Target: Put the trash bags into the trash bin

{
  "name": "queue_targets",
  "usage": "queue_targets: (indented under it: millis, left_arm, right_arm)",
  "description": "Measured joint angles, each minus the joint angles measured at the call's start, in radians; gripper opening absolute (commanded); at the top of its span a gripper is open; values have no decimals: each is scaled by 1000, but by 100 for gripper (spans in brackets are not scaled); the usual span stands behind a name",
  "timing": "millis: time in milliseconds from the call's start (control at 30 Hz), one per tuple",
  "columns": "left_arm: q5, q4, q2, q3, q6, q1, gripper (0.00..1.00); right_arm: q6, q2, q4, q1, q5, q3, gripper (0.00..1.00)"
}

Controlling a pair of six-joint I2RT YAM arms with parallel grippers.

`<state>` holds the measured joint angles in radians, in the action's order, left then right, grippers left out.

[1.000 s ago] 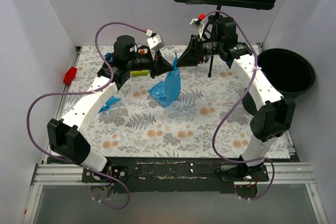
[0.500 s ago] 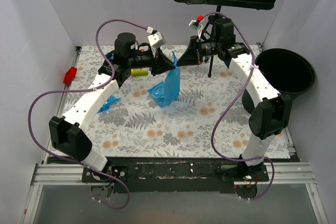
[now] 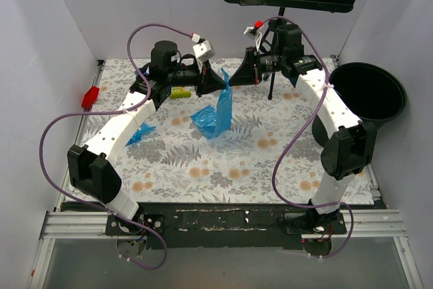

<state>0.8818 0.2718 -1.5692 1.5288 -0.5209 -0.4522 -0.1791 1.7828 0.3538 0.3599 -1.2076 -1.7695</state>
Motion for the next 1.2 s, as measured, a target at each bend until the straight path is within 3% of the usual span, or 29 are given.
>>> queue_targets:
  millis: [33, 100, 167, 233, 367, 733, 900, 1100, 1200]
  left_arm:
    - [1, 2, 0, 0, 0, 0, 0]
    - [2, 6, 0, 0, 2, 0, 0]
    - [3, 8, 0, 0, 9, -1, 0]
    - [2, 15, 0, 0, 26, -1, 0]
    - [2, 26, 0, 0, 60, -1, 0]
    - [3, 43, 0, 0, 87, -1, 0]
    - [3, 43, 0, 0, 87, -1, 0]
    - [2, 43, 0, 0, 87, -2, 0]
    - [2, 43, 0, 0, 87, -2, 0]
  right_arm:
    - [5, -1, 6, 0, 0, 0, 1]
    - [18, -2, 18, 0, 0, 0, 31]
    - [24, -4, 26, -1, 1, 0, 49]
    - [23, -6, 33, -4, 3, -2, 54]
    - [25, -6, 42, -3, 17, -33, 56]
    - [-7, -5, 39, 7, 82, -67, 49]
    - [-24, 0, 37, 8, 95, -67, 35]
    - [-37, 10, 31, 8, 100, -67, 1]
    - [-45, 10, 30, 8, 100, -67, 1]
